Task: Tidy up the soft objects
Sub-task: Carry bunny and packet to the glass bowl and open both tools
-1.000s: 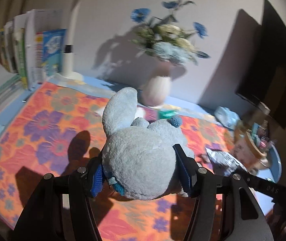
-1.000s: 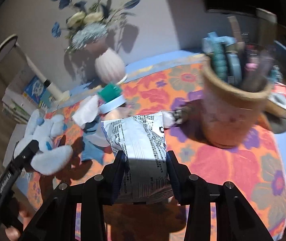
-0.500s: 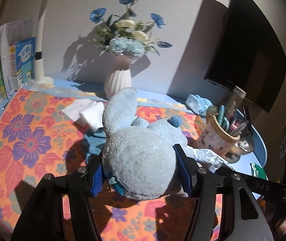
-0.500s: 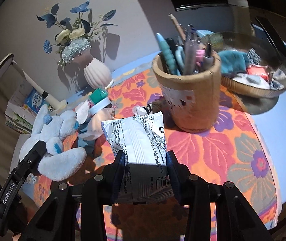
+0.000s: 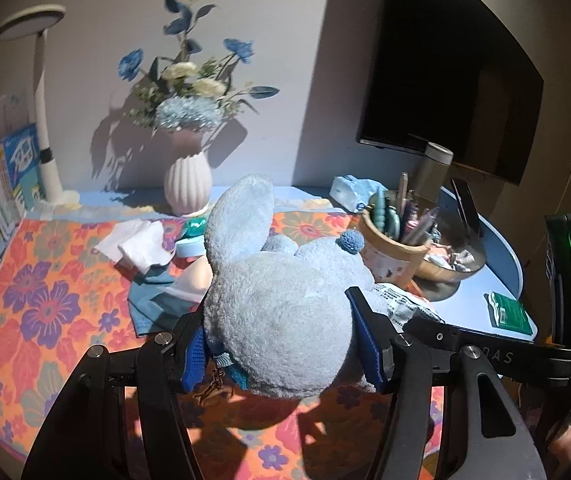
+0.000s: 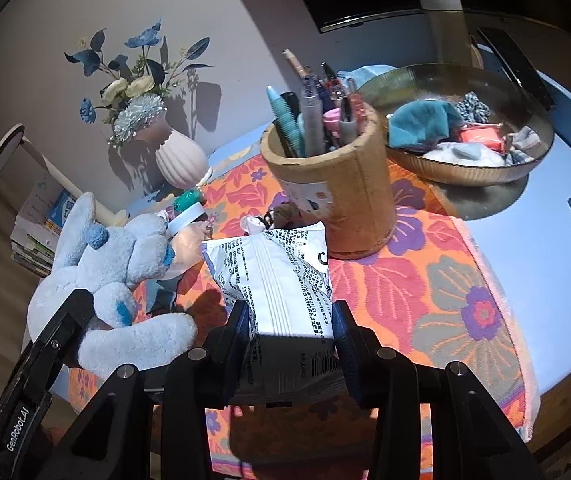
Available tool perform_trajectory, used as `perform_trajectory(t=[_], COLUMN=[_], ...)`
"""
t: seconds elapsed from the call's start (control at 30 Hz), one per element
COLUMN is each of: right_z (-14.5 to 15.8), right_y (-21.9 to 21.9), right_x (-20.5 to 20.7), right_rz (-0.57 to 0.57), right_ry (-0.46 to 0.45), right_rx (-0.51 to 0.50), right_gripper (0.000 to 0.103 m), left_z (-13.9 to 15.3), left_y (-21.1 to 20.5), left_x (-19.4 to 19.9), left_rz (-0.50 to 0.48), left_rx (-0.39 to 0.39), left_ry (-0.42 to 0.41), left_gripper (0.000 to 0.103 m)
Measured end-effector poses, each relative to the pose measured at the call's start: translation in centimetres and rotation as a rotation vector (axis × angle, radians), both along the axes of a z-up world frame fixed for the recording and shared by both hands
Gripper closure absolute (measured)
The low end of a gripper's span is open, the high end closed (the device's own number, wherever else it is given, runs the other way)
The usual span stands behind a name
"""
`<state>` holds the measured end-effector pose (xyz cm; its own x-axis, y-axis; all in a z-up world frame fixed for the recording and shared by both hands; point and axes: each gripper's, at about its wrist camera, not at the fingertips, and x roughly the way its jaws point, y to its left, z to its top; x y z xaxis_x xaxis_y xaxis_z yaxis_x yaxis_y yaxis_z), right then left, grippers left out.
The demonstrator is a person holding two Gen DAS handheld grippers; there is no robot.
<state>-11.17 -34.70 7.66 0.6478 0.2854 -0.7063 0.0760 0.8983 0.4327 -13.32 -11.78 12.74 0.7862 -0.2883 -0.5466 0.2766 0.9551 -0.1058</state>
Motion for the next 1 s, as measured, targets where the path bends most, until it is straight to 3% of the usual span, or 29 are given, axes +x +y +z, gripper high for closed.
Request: perform_trajectory(t=[0.37, 0.67, 1.0], right_z=[0.9, 1.5, 1.7], right_y=[-3.8, -8.5, -12.8], right_x=[-2.7, -5.1, -5.7], right_rz=[-0.071, -0.184, -0.261], right_ry=[-0.026, -0.04, -0.061], right_rx=[0.025, 0.015, 0.036], right_gripper=[0.063, 0.062, 0.063], left_z=[0.6, 0.2, 0.3], left_y=[-3.7, -8.5, -13.2], left_x=[-2.0, -2.9, -2.0], left_rz=[-0.078, -0.197, -0.301], left_rx=[0.014, 0.007, -0.004], left_ry=[-0.023, -0.003, 0.026], left_gripper=[0.045, 0.045, 0.045])
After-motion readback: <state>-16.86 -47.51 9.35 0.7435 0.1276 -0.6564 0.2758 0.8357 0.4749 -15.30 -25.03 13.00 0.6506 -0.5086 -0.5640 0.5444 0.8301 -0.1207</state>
